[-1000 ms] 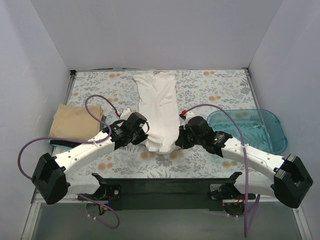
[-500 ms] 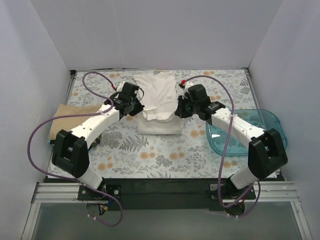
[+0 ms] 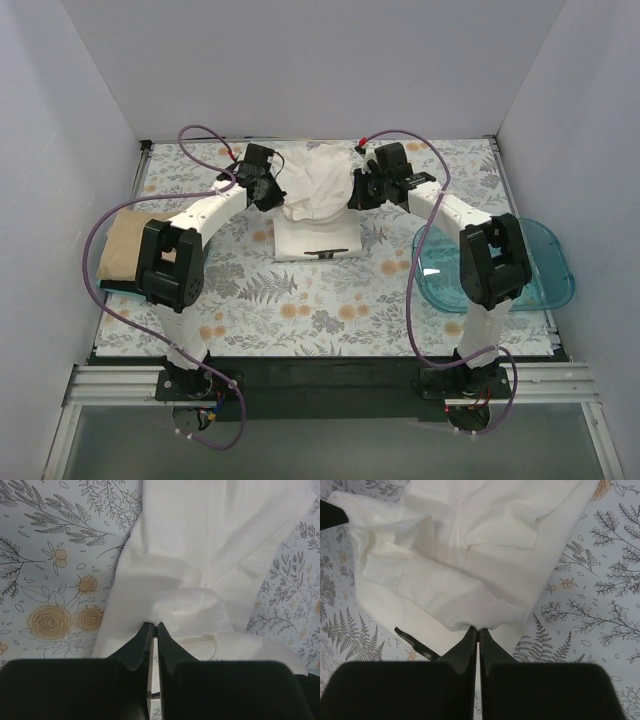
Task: Fold and stack the t-shirts
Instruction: Fold the tshirt
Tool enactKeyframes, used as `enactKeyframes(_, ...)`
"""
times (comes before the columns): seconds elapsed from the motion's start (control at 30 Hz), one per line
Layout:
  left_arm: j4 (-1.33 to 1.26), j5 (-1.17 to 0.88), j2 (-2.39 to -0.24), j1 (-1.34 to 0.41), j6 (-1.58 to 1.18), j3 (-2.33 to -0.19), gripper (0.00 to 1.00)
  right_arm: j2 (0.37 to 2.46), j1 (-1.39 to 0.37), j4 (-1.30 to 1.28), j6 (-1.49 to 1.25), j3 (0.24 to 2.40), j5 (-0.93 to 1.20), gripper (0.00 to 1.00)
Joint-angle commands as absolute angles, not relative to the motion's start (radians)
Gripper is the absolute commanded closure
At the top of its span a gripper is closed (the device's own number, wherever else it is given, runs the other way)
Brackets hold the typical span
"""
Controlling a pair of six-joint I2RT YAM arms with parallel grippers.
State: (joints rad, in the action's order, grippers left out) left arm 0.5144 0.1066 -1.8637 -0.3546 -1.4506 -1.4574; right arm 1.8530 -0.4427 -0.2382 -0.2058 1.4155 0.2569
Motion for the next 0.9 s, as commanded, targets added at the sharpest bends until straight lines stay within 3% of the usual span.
enactKeyframes(0.0, 0.511, 0.049, -1.931, -0.322, -1.392, -1.554, 1.0, 1.931, -0.411, -0.249, -0.192, 1.515, 0.304, 0.99)
enactKeyframes(0.2, 0.535, 0.044, -2.025, -0.304, -1.391, -1.624, 0.99, 2.042, -0.387, -0.259, -0.173, 1.607, 0.334, 0.96)
enactKeyframes(0.23, 0.538, 0.041, -2.032, -0.299, -1.391, -1.634, 0.82, 2.075, -0.38, -0.265, -0.17, 1.624, 0.345, 0.93)
enactKeyframes(0.3, 0.558, 0.037, -2.043, -0.285, -1.397, -1.66, 0.52, 2.103, -0.37, -0.32, -0.155, 1.699, 0.351, 0.76)
enactKeyframes(0.33, 0.569, 0.04, -2.039, -0.284, -1.4, -1.666, 0.44, 2.115, -0.367, -0.342, -0.149, 1.725, 0.354, 0.7)
enactKeyframes(0.37, 0.575, 0.046, -2.031, -0.282, -1.402, -1.667, 0.31, 2.111, -0.367, -0.356, -0.132, 1.747, 0.357, 0.49)
enactKeyframes(0.43, 0.574, 0.037, -1.979, -0.282, -1.413, -1.626, 0.19, 2.068, -0.37, -0.365, -0.129, 1.737, 0.379, 0.29)
enactKeyframes(0.47, 0.566, 0.035, -1.948, -0.282, -1.42, -1.6, 0.13, 2.045, -0.368, -0.362, -0.129, 1.723, 0.385, 0.02)
enactKeyframes(0.67, 0.433, -0.064, -1.671, -0.293, -1.497, -1.259, 0.1, 1.869, -0.408, -0.282, -0.135, 1.482, 0.471, 0.02)
enactKeyframes(0.87, 0.318, -0.161, -1.473, -0.333, -1.558, -1.019, 0.08, 1.873, -0.482, -0.209, -0.167, 1.4, 0.531, 0.02)
